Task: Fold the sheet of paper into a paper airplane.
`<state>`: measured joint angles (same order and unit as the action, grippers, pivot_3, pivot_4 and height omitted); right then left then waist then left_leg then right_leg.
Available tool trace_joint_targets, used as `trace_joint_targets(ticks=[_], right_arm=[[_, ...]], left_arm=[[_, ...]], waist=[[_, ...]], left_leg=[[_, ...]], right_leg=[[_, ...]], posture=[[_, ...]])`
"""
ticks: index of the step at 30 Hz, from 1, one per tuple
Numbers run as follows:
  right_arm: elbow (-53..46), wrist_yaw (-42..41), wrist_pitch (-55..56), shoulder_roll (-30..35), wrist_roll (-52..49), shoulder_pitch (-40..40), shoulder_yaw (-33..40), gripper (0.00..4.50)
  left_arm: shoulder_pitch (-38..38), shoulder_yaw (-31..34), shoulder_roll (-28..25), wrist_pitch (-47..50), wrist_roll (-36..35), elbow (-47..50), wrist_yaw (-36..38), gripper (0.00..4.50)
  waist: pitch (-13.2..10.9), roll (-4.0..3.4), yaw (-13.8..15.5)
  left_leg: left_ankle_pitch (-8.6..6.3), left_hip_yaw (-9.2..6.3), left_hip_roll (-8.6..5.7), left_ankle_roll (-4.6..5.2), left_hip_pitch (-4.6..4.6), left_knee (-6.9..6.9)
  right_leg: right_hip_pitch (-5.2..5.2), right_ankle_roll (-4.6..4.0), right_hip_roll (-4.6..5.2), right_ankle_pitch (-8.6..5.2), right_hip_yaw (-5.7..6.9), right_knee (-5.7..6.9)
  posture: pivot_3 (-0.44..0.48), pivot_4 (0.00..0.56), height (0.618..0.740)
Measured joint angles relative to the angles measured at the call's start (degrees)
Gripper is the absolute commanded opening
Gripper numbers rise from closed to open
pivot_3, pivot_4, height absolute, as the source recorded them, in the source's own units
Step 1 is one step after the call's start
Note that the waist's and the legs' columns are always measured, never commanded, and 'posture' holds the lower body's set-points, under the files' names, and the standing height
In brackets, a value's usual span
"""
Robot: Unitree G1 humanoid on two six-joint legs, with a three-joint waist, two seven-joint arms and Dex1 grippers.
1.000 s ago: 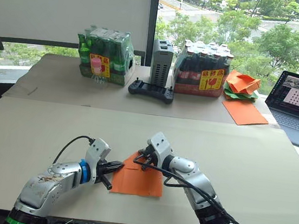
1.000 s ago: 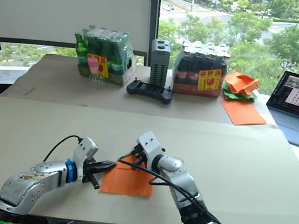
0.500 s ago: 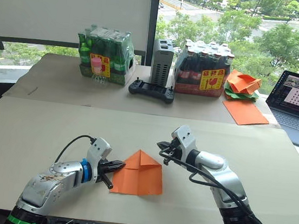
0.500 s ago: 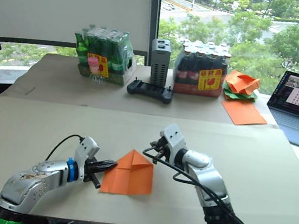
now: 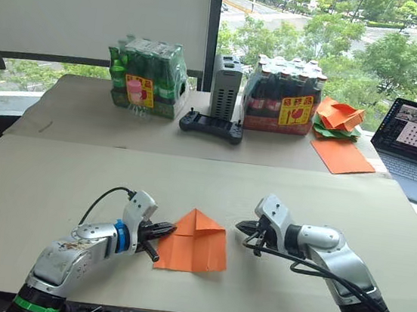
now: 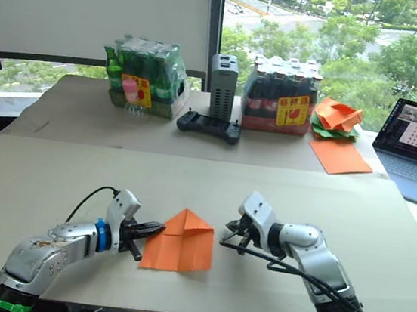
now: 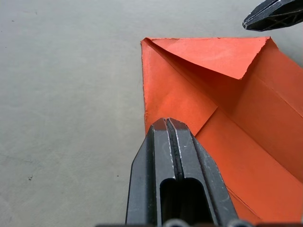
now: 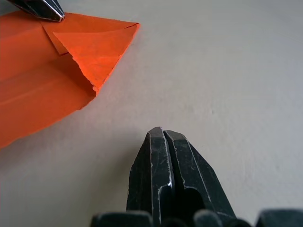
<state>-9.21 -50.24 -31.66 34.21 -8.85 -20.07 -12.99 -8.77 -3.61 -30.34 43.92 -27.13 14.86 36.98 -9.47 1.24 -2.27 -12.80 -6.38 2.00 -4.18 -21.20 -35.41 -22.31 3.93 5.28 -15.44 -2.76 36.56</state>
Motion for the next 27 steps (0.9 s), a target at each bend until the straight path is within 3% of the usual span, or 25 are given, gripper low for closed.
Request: trace_joint_targets(ticks=[27], right_arm=[[-5.06, 1.99, -5.55, -6.75, -6.56, 0.98, -0.04, 0.00]], left_arm=[[-2.44, -2.08, 1.84, 0.10, 0.47, -1.41, -0.92, 0.02]], waist=[[0.00, 0.00, 0.33]], left_leg=[[0.00, 0.00, -0.01, 0.00, 0.00, 0.00]], right_leg=[[0.01, 0.01, 0.00, 0.01, 0.00, 0.00]], posture=[[0.000, 0.150, 0.740]])
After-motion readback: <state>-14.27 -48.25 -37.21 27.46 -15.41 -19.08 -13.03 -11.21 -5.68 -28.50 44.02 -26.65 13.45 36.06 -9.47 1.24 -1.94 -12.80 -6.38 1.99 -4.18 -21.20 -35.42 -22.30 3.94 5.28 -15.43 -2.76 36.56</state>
